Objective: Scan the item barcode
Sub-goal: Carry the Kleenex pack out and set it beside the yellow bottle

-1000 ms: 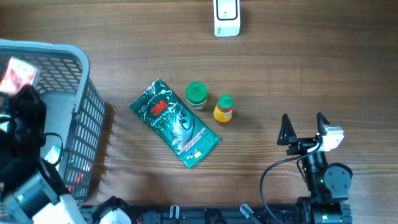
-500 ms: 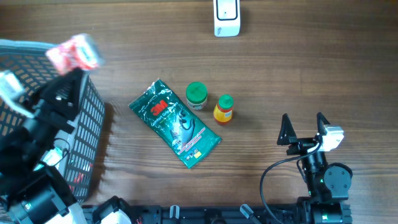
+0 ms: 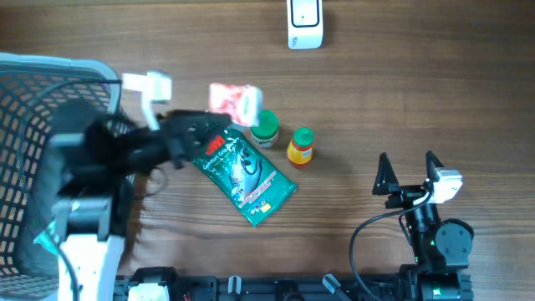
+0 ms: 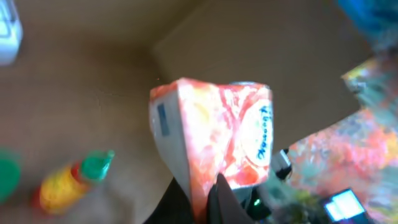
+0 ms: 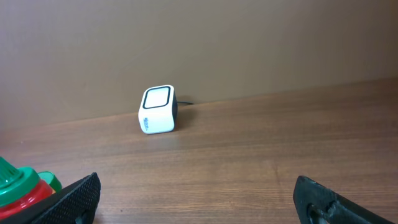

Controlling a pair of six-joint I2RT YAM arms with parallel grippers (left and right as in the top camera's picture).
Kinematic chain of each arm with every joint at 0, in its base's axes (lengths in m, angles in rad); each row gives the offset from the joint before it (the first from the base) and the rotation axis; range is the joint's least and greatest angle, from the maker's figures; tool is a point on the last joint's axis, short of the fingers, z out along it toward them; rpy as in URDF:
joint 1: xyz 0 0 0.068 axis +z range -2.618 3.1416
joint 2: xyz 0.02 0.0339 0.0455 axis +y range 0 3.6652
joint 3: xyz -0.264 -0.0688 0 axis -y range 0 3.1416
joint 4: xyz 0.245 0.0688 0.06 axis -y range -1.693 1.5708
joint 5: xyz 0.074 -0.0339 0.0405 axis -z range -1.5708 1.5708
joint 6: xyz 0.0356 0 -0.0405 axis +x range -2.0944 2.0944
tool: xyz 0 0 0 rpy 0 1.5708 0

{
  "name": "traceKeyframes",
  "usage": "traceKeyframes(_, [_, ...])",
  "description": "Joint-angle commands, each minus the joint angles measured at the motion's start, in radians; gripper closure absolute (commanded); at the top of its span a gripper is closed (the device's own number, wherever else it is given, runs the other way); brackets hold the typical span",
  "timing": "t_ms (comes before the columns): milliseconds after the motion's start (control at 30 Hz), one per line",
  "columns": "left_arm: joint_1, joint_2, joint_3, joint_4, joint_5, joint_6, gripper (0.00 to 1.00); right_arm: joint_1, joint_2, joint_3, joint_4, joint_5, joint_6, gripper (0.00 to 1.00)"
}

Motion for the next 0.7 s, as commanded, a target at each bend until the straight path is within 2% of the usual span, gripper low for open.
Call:
traceKeyframes(0, [-0.146, 0.086, 0.000, -0.189, -0.267, 0.209, 0.96, -0.005, -0.002, -0.001, 0.003, 0.013, 0.010, 0.00])
traceKeyframes(200, [-0.411, 0.205, 0.000, -0.363, -0.532, 0.257, 0.96, -0.005, -0.002, -0.001, 0.003, 0.013, 0.011, 0.00])
traceKeyframes(267, [-0.515, 0.234, -0.001, -0.406, -0.672, 0.253, 0.96, -0.005, -0.002, -0.001, 0.003, 0.013, 0.010, 0.00])
traceKeyframes(500, [-0.722, 0.316, -0.003, -0.347, -0.938, 0.112, 0.96, -0.005, -0.002, -0.001, 0.003, 0.013, 0.010, 0.00])
traceKeyframes(667, [-0.759, 0.418, -0.003, -0.274, -0.951, 0.090, 0.96, -0.005, -0.002, -0.001, 0.003, 0.013, 0.011, 0.00])
